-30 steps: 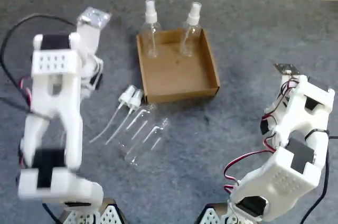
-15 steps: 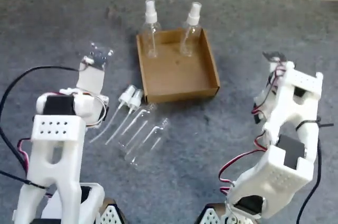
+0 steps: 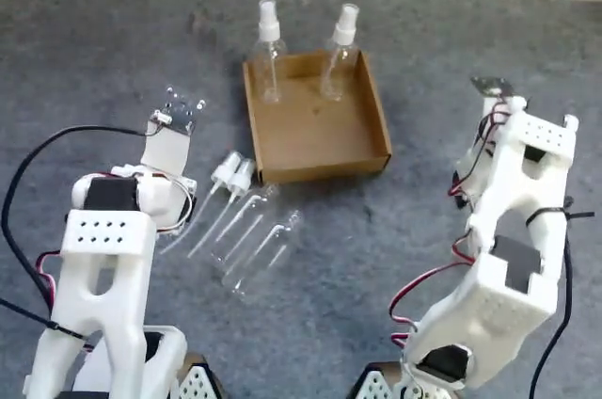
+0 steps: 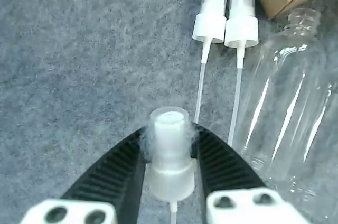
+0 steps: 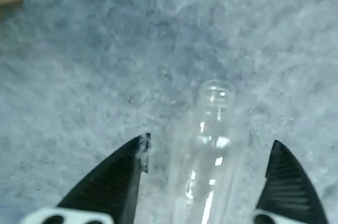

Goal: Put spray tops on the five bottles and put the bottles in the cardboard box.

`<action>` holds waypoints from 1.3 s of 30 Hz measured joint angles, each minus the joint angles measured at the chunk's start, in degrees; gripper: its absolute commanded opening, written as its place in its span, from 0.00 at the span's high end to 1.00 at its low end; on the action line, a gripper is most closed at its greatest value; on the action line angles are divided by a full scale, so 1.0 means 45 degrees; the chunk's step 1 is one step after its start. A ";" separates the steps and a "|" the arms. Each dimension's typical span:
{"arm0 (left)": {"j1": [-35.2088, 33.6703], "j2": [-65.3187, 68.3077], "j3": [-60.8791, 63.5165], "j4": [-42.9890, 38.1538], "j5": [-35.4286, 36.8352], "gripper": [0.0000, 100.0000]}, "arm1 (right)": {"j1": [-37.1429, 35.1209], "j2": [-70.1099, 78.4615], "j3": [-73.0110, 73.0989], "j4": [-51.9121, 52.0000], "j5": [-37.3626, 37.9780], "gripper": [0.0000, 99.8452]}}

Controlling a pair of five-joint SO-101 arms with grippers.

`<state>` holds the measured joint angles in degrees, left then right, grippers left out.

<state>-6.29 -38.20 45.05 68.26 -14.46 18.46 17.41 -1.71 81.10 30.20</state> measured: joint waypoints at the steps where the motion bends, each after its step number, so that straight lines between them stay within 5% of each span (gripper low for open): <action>1: 0.0000 0.0000 0.0000 0.0000 0.0000 1.00 | 0.0020 0.0313 0.0000 -0.0098 0.0000 0.72; 13: 0.0000 0.0000 0.0000 0.0000 0.0000 1.00 | 0.0039 0.1153 0.0000 -0.0293 0.0020 0.99; 24: 0.0000 0.0000 0.0000 0.0000 0.0215 1.00 | -0.0547 -0.0645 0.0098 -0.0059 0.0020 1.00; 39: -0.0020 -0.0098 -0.4767 0.0000 0.4728 1.00 | -0.9807 -0.9612 0.4708 -0.1954 -0.3126 1.00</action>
<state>-6.37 -38.64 23.60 68.26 6.81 -25.67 -25.85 19.47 72.31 16.13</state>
